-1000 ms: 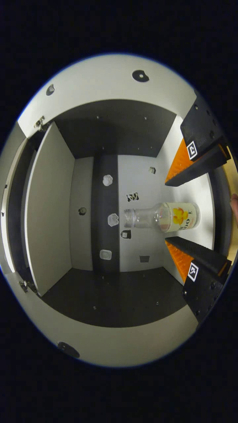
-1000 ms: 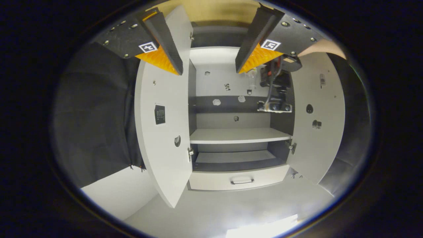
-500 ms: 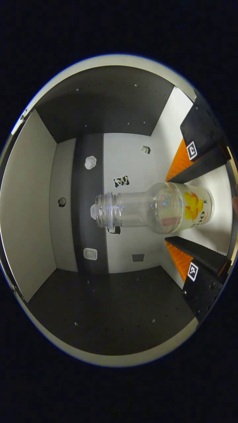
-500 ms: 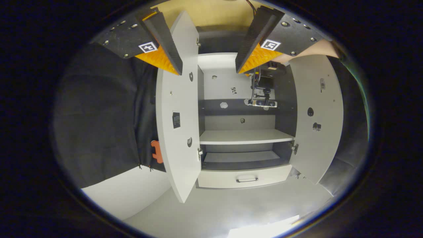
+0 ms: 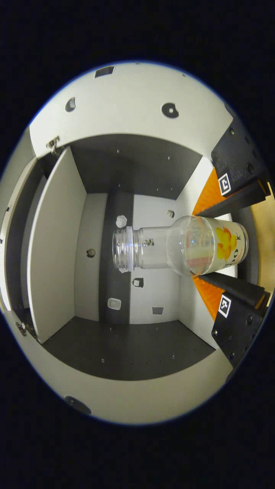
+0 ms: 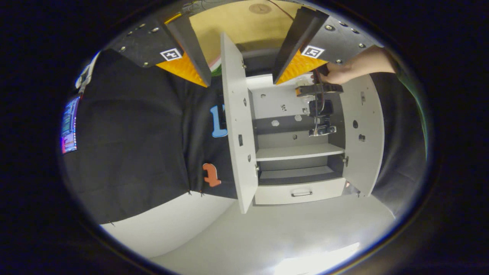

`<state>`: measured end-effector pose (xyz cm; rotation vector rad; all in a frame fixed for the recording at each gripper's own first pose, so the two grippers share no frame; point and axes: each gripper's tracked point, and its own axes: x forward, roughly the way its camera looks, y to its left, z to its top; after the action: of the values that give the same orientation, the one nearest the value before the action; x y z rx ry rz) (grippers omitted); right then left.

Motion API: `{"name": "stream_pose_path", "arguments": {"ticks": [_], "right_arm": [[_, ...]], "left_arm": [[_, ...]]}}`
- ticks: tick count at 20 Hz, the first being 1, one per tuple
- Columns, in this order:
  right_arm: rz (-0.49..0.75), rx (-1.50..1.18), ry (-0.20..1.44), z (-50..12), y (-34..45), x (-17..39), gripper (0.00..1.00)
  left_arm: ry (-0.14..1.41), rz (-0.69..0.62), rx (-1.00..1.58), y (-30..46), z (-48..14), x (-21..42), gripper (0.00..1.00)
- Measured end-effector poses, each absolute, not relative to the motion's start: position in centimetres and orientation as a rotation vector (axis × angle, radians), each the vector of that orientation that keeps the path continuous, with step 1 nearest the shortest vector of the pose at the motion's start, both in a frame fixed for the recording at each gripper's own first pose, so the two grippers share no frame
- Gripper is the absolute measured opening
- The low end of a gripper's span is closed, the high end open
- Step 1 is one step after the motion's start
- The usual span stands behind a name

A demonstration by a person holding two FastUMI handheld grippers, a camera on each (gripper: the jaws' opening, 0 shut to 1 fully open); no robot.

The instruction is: Grasp the bottle in the cabinet with the left hand and place it on the coaster, then close the right door with the right hand and the left door with the left hand.

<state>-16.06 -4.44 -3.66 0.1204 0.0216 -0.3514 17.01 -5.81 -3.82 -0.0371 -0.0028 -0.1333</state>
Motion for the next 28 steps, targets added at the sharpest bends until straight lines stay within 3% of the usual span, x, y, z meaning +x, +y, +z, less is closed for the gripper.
{"name": "stream_pose_path", "arguments": {"ticks": [4, 6, 7, 9, 10, 12, 17, 19, 20, 24, 25, 28], "right_arm": [[-0.395, 0.13, 0.009, -3.2, -5.0, -23.4, 1.0], [-0.402, 0.141, 0.007, -3.0, -4.8, -26.4, 0.93], [-0.407, 0.146, 0.01, -3.0, -4.7, -27.6, 0.98], [-0.405, 0.125, -0.004, -2.8, -4.6, -29.3, 0.93], [-0.401, 0.11, -0.008, -2.9, -4.6, -29.7, 0.98], [-0.401, 0.091, 0.005, -3.7, -4.6, -30.2, 0.98], [-0.378, 0.084, 0.01, -4.4, -3.4, -28.8, 0.98], [-0.362, 0.078, 0.008, -4.8, -3.2, -27.5, 0.94], [-0.352, 0.073, 0.007, -4.9, -3.1, -26.6, 0.98], [-0.318, 0.066, 0.022, -6.4, -3.0, -22.9, 0.98], [-0.307, 0.071, 0.021, -6.8, -3.0, -21.8, 0.94], [-0.295, 0.081, 0.063, -8.9, -3.6, -18.9, 0.98]], "left_arm": [[-0.013, -0.208, -0.06, -8.6, -5.3, 9.8, 0.79], [0.008, -0.229, -0.112, -9.4, -7.3, 6.6, 0.79], [0.022, -0.232, -0.129, -9.6, -8.5, 5.5, 0.79], [0.046, -0.235, -0.158, -9.8, -11.3, 3.5, 0.79], [0.055, -0.235, -0.158, -9.8, -12.7, 2.8, 0.79], [0.068, -0.243, -0.154, -10.1, -15.7, 1.6, 0.79], [0.042, -0.303, -0.068, -11.5, -21.5, -0.6, 0.8], [0.037, -0.379, -0.019, -12.6, -24.1, -1.7, 0.79], [0.054, -0.415, -0.016, -12.9, -25.8, -2.4, 0.79], [0.113, -0.571, 0.077, -14.6, -32.9, -4.8, 0.8], [0.113, -0.626, 0.093, -15.4, -34.3, -5.6, 0.8], [0.115, -0.758, 0.066, -17.2, -37.1, -7.3, 0.8]]}}
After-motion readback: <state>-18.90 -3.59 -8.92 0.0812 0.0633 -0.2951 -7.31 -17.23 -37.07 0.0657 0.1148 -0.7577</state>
